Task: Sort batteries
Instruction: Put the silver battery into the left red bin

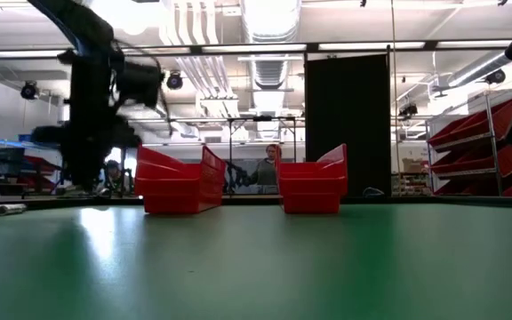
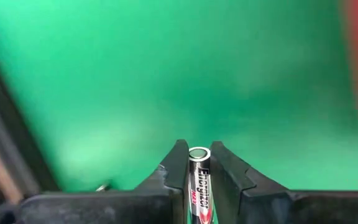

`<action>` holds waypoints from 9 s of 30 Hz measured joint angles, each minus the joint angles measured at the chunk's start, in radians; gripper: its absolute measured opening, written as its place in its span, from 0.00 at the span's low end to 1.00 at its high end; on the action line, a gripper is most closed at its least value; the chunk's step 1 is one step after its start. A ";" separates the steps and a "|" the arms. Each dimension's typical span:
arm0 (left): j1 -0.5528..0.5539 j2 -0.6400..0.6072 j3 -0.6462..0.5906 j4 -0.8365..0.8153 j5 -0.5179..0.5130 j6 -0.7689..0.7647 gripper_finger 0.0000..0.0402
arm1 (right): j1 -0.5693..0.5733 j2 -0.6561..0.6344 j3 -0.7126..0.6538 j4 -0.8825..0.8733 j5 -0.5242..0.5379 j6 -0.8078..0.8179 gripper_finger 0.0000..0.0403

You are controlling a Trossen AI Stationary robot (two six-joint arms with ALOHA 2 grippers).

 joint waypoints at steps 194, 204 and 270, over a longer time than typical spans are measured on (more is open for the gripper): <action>0.069 0.047 -0.021 -0.242 0.157 -0.334 0.47 | -0.304 0.000 0.000 0.312 -0.030 -1.004 0.18; 0.186 0.153 -0.021 -0.257 0.170 -0.207 0.47 | -0.304 0.000 0.000 0.310 -0.030 -1.023 0.21; -0.229 -0.046 0.494 0.142 -0.127 -0.002 0.12 | -0.304 0.000 0.000 0.253 -0.034 -0.838 0.15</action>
